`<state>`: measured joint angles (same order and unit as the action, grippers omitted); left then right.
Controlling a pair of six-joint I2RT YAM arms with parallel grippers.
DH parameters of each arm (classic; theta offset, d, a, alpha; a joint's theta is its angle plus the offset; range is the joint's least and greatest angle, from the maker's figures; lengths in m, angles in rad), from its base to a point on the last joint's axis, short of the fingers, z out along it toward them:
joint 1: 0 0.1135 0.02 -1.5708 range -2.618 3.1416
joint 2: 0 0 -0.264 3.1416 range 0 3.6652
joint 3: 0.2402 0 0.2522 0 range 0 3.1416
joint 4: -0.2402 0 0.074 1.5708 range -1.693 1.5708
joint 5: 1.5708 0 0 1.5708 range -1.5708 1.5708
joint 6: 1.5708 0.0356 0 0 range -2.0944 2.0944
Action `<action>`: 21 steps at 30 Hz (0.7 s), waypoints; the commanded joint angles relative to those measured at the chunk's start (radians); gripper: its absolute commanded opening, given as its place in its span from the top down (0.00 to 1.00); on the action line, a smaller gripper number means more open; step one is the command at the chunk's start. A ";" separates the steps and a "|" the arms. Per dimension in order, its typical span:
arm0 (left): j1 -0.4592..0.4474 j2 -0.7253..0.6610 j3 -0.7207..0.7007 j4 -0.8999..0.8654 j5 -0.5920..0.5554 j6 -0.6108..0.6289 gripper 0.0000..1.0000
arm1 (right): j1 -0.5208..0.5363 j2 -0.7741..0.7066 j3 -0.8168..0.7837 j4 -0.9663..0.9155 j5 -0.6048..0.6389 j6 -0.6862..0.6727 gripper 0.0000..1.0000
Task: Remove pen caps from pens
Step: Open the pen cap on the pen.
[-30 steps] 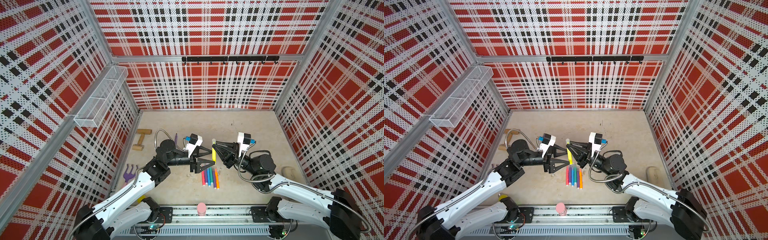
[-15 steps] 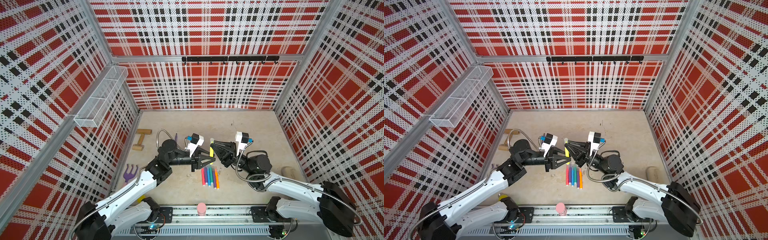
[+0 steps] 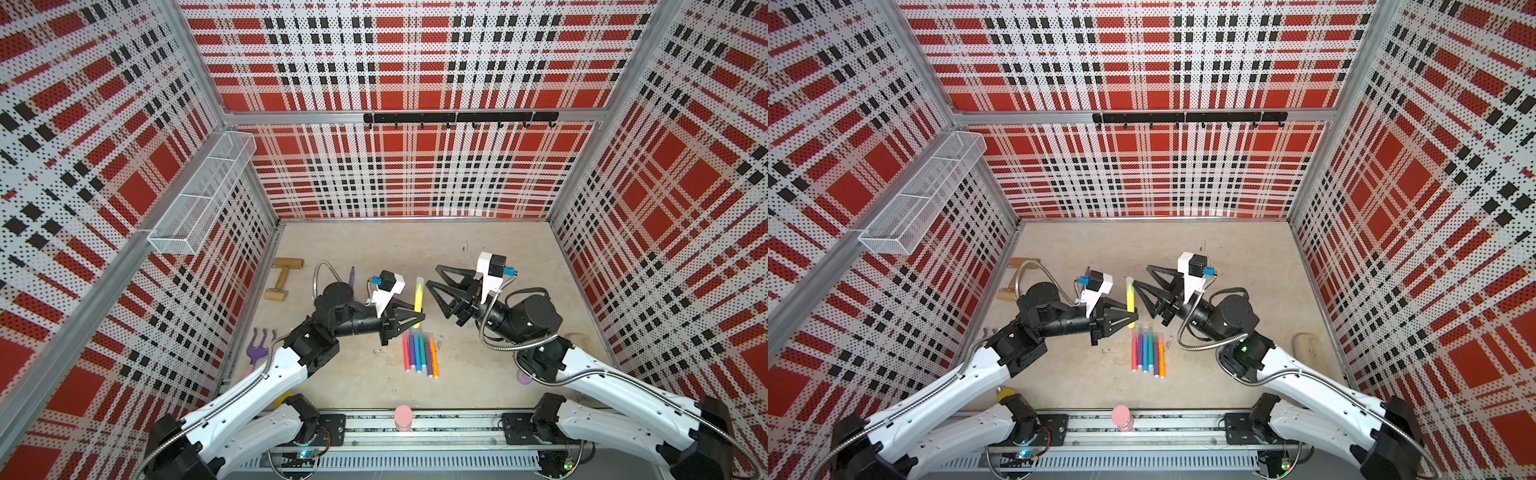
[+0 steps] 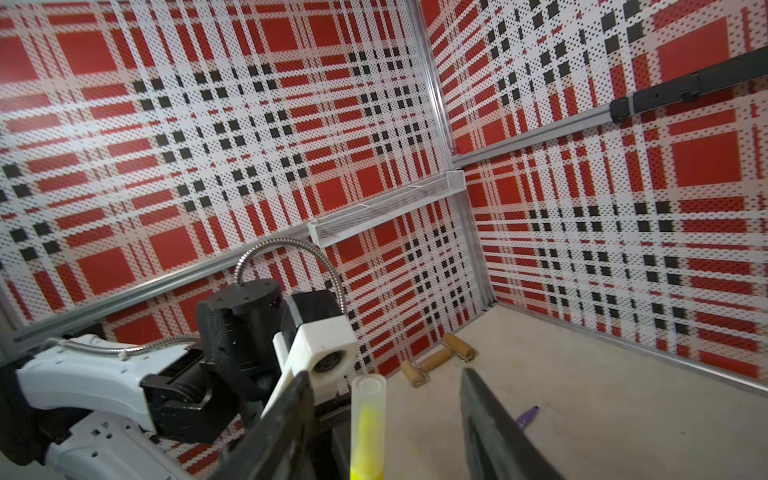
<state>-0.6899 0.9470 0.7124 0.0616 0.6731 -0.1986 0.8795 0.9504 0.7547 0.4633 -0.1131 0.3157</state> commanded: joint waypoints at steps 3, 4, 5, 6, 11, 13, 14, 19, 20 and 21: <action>-0.017 0.002 0.050 -0.108 -0.105 0.084 1.00 | -0.004 0.068 0.186 -0.392 0.066 -0.127 0.32; -0.020 -0.001 0.049 -0.112 -0.116 0.088 1.00 | -0.004 0.091 0.211 -0.432 0.074 -0.135 0.32; -0.022 -0.001 0.048 -0.117 -0.127 0.093 1.00 | -0.004 0.114 0.235 -0.461 0.088 -0.140 0.33; -0.023 -0.002 0.050 -0.123 -0.135 0.096 1.00 | -0.004 0.132 0.253 -0.483 0.104 -0.143 0.35; -0.027 0.001 0.050 -0.128 -0.144 0.098 1.00 | -0.004 0.184 0.290 -0.528 0.130 -0.153 0.45; -0.028 0.005 0.053 -0.128 -0.143 0.098 1.00 | -0.004 0.191 0.294 -0.529 0.128 -0.152 0.50; -0.028 0.004 0.052 -0.128 -0.143 0.097 1.00 | -0.004 0.195 0.296 -0.531 0.128 -0.154 0.52; -0.028 0.006 0.053 -0.129 -0.155 0.096 1.00 | -0.004 0.205 0.307 -0.542 0.095 -0.154 0.54; -0.028 0.007 0.052 -0.132 -0.163 0.098 1.00 | -0.004 0.200 0.304 -0.538 0.078 -0.150 0.53; -0.028 0.009 0.054 -0.137 -0.169 0.099 1.00 | -0.004 0.195 0.302 -0.534 0.065 -0.145 0.51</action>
<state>-0.7101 0.9592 0.7284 -0.1085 0.5220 -0.1219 0.8787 1.1389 1.0435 -0.0380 -0.0101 0.1822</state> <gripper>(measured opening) 0.179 0.477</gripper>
